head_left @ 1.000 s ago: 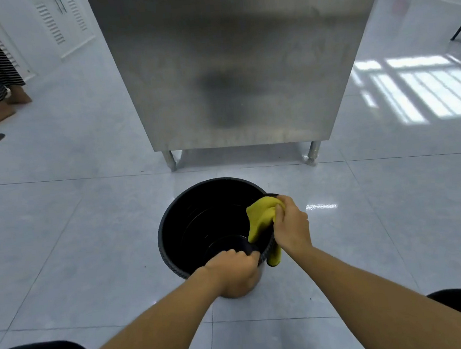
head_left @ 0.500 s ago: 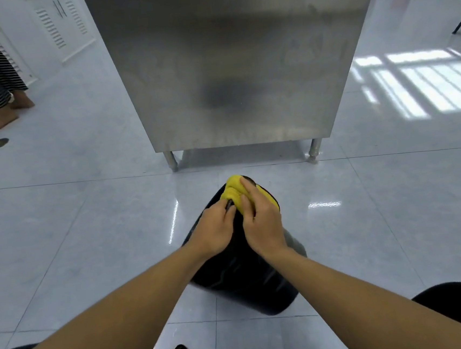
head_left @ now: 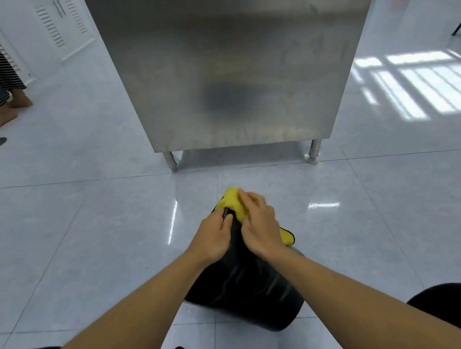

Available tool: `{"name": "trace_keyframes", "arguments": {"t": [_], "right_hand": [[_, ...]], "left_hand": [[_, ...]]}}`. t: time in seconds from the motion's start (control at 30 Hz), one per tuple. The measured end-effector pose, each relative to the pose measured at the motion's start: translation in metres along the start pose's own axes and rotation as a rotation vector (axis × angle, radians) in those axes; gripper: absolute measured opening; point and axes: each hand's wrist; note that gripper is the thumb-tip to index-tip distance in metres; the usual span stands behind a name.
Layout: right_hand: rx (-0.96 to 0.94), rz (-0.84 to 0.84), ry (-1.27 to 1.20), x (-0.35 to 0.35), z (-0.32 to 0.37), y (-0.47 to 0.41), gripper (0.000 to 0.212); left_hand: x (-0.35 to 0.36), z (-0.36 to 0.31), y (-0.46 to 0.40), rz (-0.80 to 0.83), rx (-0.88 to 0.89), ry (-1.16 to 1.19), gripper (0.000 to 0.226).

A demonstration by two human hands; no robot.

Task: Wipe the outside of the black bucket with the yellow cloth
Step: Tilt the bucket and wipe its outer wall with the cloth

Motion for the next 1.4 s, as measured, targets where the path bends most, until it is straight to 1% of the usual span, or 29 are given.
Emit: {"name": "trace_keyframes", "arguments": {"t": [0.07,0.13,0.27,0.33,0.47,0.53,0.6,0.63,0.7,0.77,0.83,0.87,0.93,1.0,1.07,1.1,1.17,1.23,1.3,1.4], "right_hand": [[-0.042,0.080,-0.011,0.001,0.003,0.000,0.057],[-0.057,0.084,-0.023,0.002,0.001,-0.001,0.052],[-0.009,-0.006,0.027,0.003,0.002,-0.007,0.039],[0.121,-0.084,0.009,0.000,0.002,-0.013,0.032],[0.476,-0.258,-0.257,-0.016,0.000,-0.015,0.033],[0.586,-0.306,-0.390,-0.019,-0.001,-0.012,0.033],[0.619,-0.330,-0.565,-0.019,0.002,-0.008,0.029],[0.596,-0.341,-0.656,-0.018,0.004,-0.007,0.026],[0.460,-0.337,-0.716,-0.012,0.009,-0.005,0.020],[0.239,-0.279,-0.647,-0.005,0.015,0.001,0.024],[0.047,-0.169,-0.518,0.002,0.020,0.009,0.017],[-0.034,-0.121,-0.464,0.007,0.018,0.011,0.017],[-0.133,-0.095,-0.353,0.012,0.012,0.011,0.024],[-0.154,-0.084,-0.266,0.009,0.007,0.009,0.024],[-0.161,-0.035,-0.241,0.006,0.002,0.010,0.020],[-0.157,-0.009,-0.221,0.005,-0.002,0.012,0.022],[-0.129,0.023,-0.140,0.004,-0.012,0.015,0.030],[-0.086,0.015,-0.049,0.004,-0.024,0.019,0.032],[0.021,-0.019,0.010,-0.001,-0.034,0.019,0.031],[0.293,-0.043,0.080,-0.014,-0.053,0.018,0.038]], "left_hand": [[-0.004,0.001,0.003,0.022,-0.009,0.026,0.029],[-0.007,0.002,0.007,0.034,-0.003,0.034,0.035],[-0.010,0.000,0.009,0.006,-0.018,-0.016,0.025],[-0.011,-0.002,0.011,0.002,-0.043,0.007,0.022],[-0.012,-0.011,0.019,0.019,-0.163,0.129,0.013],[-0.011,-0.015,0.021,0.010,-0.188,0.162,0.009],[-0.012,-0.018,0.022,-0.028,-0.193,0.182,0.011],[-0.012,-0.018,0.022,-0.053,-0.191,0.180,0.013],[-0.012,-0.018,0.021,-0.092,-0.182,0.169,0.017],[-0.011,-0.017,0.019,-0.103,-0.165,0.160,0.019],[-0.013,-0.016,0.015,-0.090,-0.141,0.152,0.022],[-0.015,-0.016,0.013,-0.072,-0.144,0.150,0.023],[-0.018,-0.013,0.008,-0.001,-0.171,0.167,0.025],[-0.019,-0.013,0.006,0.090,-0.161,0.193,0.032],[-0.020,-0.018,0.007,0.138,-0.139,0.241,0.039],[-0.021,-0.020,0.007,0.142,-0.140,0.264,0.042],[-0.022,-0.021,0.007,0.123,-0.169,0.286,0.044],[-0.023,-0.020,0.008,0.101,-0.198,0.292,0.043],[-0.023,-0.020,0.008,0.073,-0.204,0.301,0.038],[-0.020,-0.017,0.009,0.044,-0.237,0.273,0.021]]}}
Point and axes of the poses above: each hand's wrist, its own y-axis away from the middle knuckle, its own x-axis out of the palm, z = x × y, and after that the axes turned 11 degrees about -y, right-handed
